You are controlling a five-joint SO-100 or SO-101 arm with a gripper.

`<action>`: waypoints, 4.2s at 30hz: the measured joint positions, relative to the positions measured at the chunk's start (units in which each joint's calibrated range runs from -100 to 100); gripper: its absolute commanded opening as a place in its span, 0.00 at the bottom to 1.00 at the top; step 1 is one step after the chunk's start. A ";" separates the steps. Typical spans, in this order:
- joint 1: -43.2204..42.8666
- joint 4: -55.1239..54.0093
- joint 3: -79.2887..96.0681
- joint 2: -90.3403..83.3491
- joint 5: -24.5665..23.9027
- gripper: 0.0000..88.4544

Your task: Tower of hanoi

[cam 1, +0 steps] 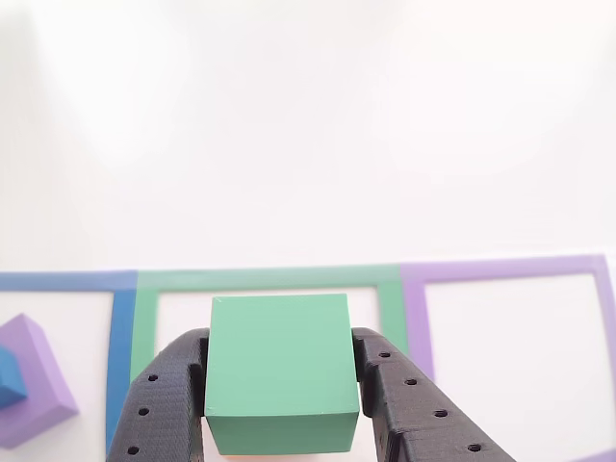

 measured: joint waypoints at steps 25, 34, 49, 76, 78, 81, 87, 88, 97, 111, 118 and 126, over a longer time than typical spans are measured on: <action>7.29 79.29 -66.58 -2.36 0.00 0.04; 13.43 76.00 -58.22 -5.91 0.00 0.05; 21.12 22.87 -4.35 -11.48 0.00 0.05; 22.02 -61.00 10.18 41.71 0.00 0.05; 22.02 -62.92 7.66 45.67 0.00 0.05; 21.94 -64.93 5.05 49.89 0.00 0.05; 21.86 -68.62 2.26 55.30 0.00 0.06; 21.86 -69.34 1.91 56.14 0.00 0.06; 21.37 -73.52 1.13 60.79 0.00 0.08; 21.12 -74.96 -0.52 63.66 0.00 0.23; 22.02 -75.12 -0.52 63.66 0.00 0.27; 21.29 -65.49 2.61 49.30 0.00 0.24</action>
